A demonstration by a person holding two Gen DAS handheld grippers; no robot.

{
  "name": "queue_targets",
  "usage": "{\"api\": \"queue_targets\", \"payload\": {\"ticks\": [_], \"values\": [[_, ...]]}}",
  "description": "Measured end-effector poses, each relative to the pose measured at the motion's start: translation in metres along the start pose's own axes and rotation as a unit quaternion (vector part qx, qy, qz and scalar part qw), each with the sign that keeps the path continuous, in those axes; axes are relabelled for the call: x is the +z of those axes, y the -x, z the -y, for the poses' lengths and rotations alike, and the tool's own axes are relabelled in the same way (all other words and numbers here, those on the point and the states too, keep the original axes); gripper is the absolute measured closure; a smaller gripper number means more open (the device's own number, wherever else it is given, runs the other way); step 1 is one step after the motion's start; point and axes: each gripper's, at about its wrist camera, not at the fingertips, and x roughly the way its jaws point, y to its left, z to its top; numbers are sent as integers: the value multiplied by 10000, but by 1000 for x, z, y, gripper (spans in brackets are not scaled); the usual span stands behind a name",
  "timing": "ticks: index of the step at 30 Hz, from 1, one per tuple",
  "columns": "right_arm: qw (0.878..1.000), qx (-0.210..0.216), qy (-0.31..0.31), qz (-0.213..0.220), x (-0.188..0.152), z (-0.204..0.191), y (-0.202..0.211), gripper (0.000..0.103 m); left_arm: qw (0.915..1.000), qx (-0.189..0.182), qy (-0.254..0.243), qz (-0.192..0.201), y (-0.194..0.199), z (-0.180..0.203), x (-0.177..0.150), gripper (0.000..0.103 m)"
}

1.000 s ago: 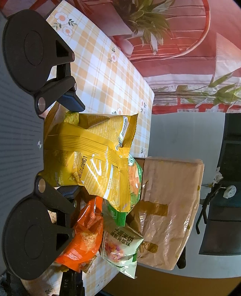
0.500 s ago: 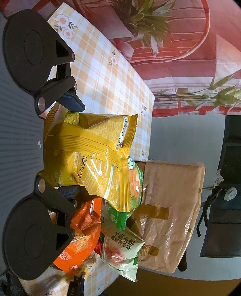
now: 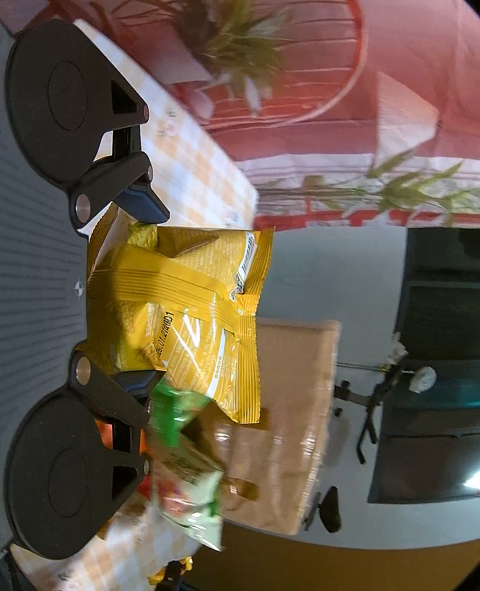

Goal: Organize snacks
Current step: 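Carry both snacks over the box and release them inside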

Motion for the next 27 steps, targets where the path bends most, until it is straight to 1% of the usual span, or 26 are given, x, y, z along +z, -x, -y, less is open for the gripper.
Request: {"api": "queue_targets", "payload": {"ticks": [5, 10, 14, 17, 19, 22, 25, 27], "values": [[9984, 170, -58, 543, 36, -1, 14, 68, 9993, -182, -95, 297, -1, 11, 35, 21], [9933, 482, 45, 1053, 81, -9, 18, 68, 9976, -450, 26, 524, -15, 24, 71, 21], [9886, 712, 118, 1323, 115, -17, 7, 68, 9955, -640, -31, 693, -33, 39, 103, 21], [9841, 927, 232, 1496, 136, -26, -9, 68, 9940, -694, -159, 827, -51, 54, 123, 21], [9823, 1024, 381, 1523, 147, -35, -22, 68, 9937, -758, -172, 812, -68, 62, 137, 21], [9816, 1173, 550, 1405, 160, -52, -49, 68, 9933, -910, -173, 688, -98, 77, 156, 21], [9836, 1265, 597, 1141, 168, -64, -75, 68, 9950, -670, -358, 645, -126, 95, 168, 21], [9852, 1275, 605, 973, 171, -70, -90, 68, 9950, -616, -432, 650, -139, 101, 174, 21]]}}
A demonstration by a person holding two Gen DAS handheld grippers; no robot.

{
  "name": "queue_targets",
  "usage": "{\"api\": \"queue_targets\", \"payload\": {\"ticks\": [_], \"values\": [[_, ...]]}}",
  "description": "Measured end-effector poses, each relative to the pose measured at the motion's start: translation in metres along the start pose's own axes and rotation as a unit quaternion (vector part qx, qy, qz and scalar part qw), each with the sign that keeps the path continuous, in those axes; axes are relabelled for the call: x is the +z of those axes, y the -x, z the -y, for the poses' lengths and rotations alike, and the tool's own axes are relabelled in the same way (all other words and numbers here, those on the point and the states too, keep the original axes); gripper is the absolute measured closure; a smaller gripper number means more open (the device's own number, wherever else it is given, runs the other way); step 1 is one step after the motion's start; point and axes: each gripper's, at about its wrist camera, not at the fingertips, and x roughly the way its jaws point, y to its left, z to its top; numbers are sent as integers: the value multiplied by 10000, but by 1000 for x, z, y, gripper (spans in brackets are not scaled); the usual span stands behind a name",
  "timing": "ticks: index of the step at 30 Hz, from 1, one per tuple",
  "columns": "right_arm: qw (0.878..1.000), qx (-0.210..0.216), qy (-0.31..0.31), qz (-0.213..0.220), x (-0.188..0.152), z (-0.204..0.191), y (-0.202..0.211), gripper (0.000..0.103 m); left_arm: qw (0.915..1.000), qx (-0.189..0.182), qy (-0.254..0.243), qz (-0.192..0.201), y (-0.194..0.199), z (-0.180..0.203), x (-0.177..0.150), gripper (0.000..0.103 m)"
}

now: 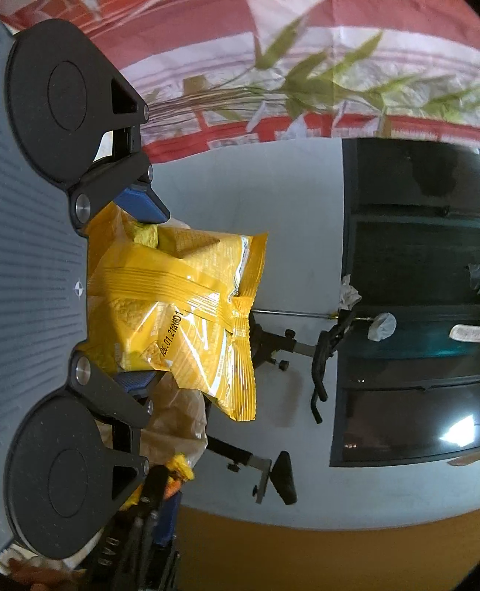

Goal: Organize snacks
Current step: 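Carry both snacks over the box and release them inside, then move both open tools back toward the snack pile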

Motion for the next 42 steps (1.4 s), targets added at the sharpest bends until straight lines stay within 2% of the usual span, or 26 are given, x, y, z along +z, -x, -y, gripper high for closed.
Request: {"api": "queue_targets", "payload": {"ticks": [6, 13, 15, 18, 21, 29, 34, 41, 42], "values": [[9992, -58, 57, -396, -4, 0, -29, 68, 9999, -29, -106, 65, -24, 10, 16, 21], [9974, -199, -43, -695, -9, 7, -39, 68, 9980, -192, -258, -545, -56, 11, 3, 18], [9971, -210, -33, -733, -10, 8, -36, 66, 9979, -127, -209, -597, -55, 5, -3, 18], [9969, -265, -17, -743, -10, 8, -32, 64, 9985, -109, -57, -525, -45, -5, -6, 17], [9971, -270, -130, -700, -8, 11, -25, 53, 9989, -151, 67, -439, -32, -16, -5, 16], [9979, -208, -144, -588, -1, 7, 3, 42, 9998, 14, 40, -187, 17, -28, -1, 16], [9980, -111, -144, -602, -2, 3, 24, 33, 9998, 38, 109, -162, 49, -41, -7, 16], [9987, -66, -293, -413, -8, -5, 56, 9, 9995, 101, 235, -190, 85, -60, -23, 16], [9988, -82, -286, -376, -8, -7, 60, 9, 9994, 122, 261, -194, 89, -62, -26, 16]]}}
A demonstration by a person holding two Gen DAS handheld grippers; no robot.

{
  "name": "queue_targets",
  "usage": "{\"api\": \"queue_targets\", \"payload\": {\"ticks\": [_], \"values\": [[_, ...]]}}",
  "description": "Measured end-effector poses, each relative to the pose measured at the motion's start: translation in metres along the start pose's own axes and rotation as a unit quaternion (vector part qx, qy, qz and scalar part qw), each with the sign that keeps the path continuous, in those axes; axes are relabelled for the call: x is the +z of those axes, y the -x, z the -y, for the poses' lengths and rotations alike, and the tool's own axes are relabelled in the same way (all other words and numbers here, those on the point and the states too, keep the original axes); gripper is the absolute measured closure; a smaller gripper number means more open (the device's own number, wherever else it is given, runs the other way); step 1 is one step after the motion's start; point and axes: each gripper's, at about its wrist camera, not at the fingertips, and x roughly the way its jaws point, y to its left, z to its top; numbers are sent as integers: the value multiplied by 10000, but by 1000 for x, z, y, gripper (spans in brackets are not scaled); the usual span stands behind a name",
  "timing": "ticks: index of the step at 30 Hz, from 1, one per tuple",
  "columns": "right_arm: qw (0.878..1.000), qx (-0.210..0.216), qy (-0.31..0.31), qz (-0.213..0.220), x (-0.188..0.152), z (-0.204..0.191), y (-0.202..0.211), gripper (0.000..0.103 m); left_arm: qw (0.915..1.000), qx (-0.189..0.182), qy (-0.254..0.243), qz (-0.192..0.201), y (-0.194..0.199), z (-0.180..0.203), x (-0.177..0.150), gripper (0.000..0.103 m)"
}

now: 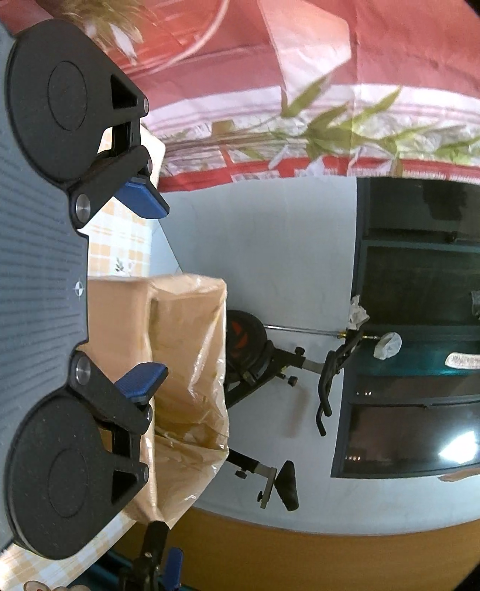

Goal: Organize snacks
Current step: 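Move both open tools back toward the snack pile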

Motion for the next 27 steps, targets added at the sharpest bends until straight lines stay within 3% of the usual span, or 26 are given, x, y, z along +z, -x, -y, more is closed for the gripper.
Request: {"api": "queue_targets", "payload": {"ticks": [5, 15, 23, 27], "values": [[10000, 7, -64, -1, -9, -6, 14, 0, 9999, 117, -33, -33, 18, -6, -16, 16], [9997, 108, -221, -49, -33, -24, 33, 0, 9997, 50, 220, -82, 41, -11, -50, 16], [9991, 365, 36, -225, -73, -38, 37, 0, 9996, 173, 21, -217, 55, -1, -90, 16], [9991, 51, 330, -274, -96, -42, 39, 0, 9994, 132, 71, -311, 61, 0, -110, 16]]}}
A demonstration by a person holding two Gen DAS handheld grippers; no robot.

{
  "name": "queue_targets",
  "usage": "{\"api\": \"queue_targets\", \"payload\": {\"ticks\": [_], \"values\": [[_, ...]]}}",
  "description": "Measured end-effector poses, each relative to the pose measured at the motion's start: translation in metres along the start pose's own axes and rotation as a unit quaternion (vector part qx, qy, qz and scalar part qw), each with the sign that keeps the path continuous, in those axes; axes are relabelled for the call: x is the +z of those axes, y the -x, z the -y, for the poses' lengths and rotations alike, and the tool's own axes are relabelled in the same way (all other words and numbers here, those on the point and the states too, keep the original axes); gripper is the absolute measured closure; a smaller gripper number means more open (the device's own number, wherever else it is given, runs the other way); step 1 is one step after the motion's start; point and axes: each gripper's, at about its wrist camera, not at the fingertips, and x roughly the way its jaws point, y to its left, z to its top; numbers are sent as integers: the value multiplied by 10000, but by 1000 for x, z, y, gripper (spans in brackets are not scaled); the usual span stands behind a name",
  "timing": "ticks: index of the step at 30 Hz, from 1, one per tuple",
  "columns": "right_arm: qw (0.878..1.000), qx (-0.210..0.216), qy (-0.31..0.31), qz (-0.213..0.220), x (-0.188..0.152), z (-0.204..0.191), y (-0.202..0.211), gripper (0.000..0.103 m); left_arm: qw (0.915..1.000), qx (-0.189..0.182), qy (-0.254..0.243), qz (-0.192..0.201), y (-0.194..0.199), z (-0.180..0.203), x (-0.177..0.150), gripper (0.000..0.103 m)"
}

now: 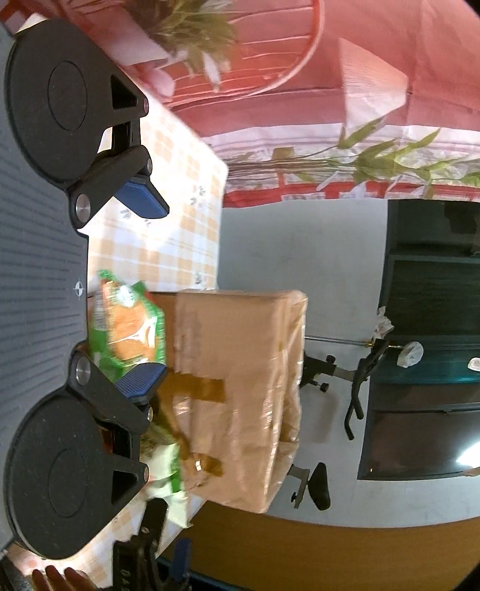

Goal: Organize snacks
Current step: 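Move both open tools back toward the snack pile, then grasp the orange chip bag with the left tool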

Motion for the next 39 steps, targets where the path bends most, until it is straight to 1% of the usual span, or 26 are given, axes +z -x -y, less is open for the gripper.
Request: {"api": "queue_targets", "payload": {"ticks": [1, 3, 7, 9, 11, 15, 20, 22, 24, 26, 28, 33, 37, 39], "values": [[10000, -14, 11, -67, -7, -1, 0, 0, 10000, -24, 37, -25, 0, 0, -5, 16], [9996, 98, -91, -243, -18, 0, 1, 0, 9998, -59, 139, -135, 0, 1, -14, 16], [9986, -107, -213, -482, -34, -4, 2, 0, 9980, -213, 460, -378, -2, 3, -34, 16], [9981, -77, -279, -550, -43, -2, 3, 0, 9966, -358, 529, -519, -3, 5, -41, 16], [9975, -132, -228, -650, -52, -1, 2, 2, 9962, -441, 473, -587, -5, 9, -45, 16], [9948, -328, -220, -935, -62, 2, -1, 4, 9955, -615, 416, -589, -5, 15, -47, 16], [9901, -534, -299, -1260, -72, 9, -8, 7, 9921, -936, 290, -784, -13, 29, -51, 16], [9874, -488, -322, -1473, -77, 10, -13, 8, 9901, -1053, 252, -890, -17, 34, -54, 16], [9864, -368, -281, -1576, -81, 7, -14, 10, 9868, -1196, 228, -1064, -24, 39, -57, 16], [9865, -273, -144, -1610, -85, 0, -15, 10, 9832, -1310, 217, -1251, -31, 43, -62, 16], [9867, -193, -5, -1614, -87, -5, -15, 10, 9806, -1341, 238, -1408, -39, 44, -67, 17], [9856, -94, 106, -1684, -92, -10, -20, 11, 9736, -1517, 549, -1613, -54, 40, -71, 16], [9862, -51, 124, -1652, -91, -11, -21, 10, 9664, -1671, 463, -1899, -62, 48, -78, 16], [9864, -37, 163, -1637, -92, -11, -23, 10, 9641, -1763, 391, -1947, -63, 52, -81, 17]]}}
